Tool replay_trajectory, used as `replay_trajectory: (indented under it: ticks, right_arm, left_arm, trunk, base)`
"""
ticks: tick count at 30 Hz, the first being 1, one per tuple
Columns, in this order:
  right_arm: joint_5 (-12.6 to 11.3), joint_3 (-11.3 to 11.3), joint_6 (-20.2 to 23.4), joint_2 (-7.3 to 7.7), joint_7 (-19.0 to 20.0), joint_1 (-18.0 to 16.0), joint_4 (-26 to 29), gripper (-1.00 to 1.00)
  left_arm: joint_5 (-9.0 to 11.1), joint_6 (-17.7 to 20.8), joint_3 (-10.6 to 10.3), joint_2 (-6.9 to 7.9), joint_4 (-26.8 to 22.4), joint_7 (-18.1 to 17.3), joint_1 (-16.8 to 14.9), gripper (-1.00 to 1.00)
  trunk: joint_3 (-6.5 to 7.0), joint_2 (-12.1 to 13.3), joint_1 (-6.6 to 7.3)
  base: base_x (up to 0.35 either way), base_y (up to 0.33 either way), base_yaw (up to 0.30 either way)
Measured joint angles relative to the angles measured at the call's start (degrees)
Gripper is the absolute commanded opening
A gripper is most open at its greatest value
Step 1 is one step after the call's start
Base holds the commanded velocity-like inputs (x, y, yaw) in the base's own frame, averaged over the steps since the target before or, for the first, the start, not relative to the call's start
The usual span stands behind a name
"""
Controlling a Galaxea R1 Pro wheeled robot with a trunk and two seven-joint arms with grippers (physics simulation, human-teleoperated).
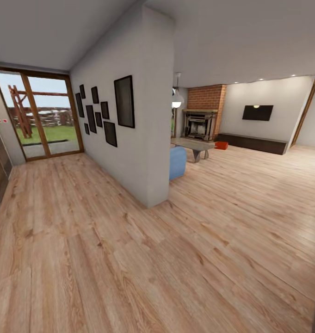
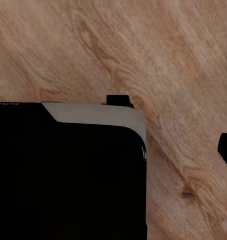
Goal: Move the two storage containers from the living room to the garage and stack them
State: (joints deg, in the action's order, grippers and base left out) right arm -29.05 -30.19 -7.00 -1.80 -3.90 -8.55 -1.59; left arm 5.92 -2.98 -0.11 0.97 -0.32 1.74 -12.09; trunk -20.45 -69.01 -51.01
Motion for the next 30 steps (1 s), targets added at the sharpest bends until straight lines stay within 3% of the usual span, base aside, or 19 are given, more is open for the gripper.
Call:
replay_trajectory:
  ticks: [30]
  right_arm:
    - [0.00, 0.00, 0.00, 0.00, -0.01, 0.00, 0.00, 1.00]
  left_arm:
    - [0.00, 0.00, 0.00, 0.00, 0.00, 0.00, 0.00, 1.00]
  trunk:
    - [0.00, 0.00, 0.00]
  base:
    - [0.315, 0.000, 0.000]
